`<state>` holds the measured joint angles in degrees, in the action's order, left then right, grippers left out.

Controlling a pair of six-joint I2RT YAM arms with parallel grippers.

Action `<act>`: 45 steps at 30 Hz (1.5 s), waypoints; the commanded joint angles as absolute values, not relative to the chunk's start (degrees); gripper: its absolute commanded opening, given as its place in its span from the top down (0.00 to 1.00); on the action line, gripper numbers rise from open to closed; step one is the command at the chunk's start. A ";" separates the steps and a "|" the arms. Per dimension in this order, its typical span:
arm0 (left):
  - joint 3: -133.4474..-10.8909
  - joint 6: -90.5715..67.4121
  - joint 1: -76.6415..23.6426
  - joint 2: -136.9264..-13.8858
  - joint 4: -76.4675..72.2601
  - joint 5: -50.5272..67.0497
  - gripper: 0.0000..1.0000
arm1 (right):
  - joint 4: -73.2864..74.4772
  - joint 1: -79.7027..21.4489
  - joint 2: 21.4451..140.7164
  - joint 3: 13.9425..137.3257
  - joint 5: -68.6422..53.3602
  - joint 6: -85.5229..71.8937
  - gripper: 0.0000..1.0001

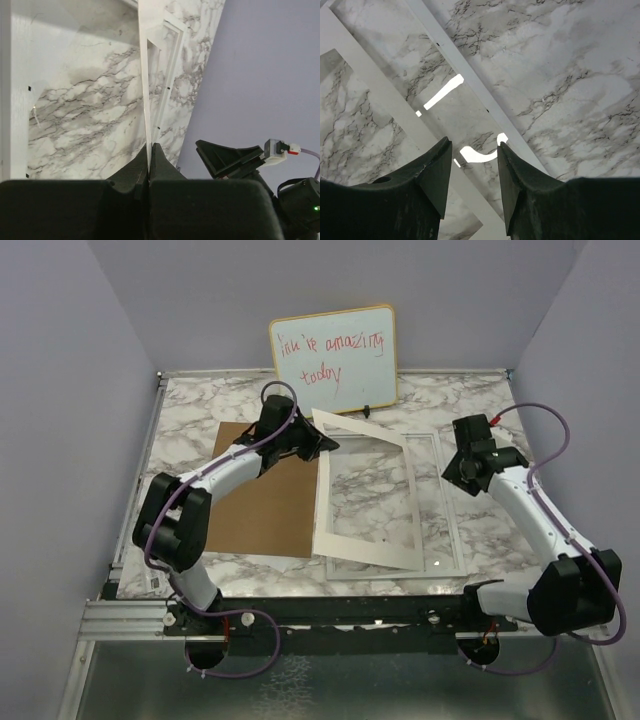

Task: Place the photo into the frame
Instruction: Place the photo frame item in the photo frame.

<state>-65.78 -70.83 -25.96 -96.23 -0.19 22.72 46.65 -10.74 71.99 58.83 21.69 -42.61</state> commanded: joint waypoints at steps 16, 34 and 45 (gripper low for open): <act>-67.15 -65.30 -30.58 -107.10 -5.22 23.39 1.00 | 40.55 -5.34 85.66 56.66 21.15 -42.23 0.56; -72.42 -58.06 -31.53 -114.62 1.15 25.76 0.82 | 38.04 -0.33 91.94 53.29 21.51 -42.36 0.58; -75.15 -58.87 -33.43 -117.68 1.37 26.15 0.78 | 36.05 1.56 92.37 52.34 18.15 -41.05 0.62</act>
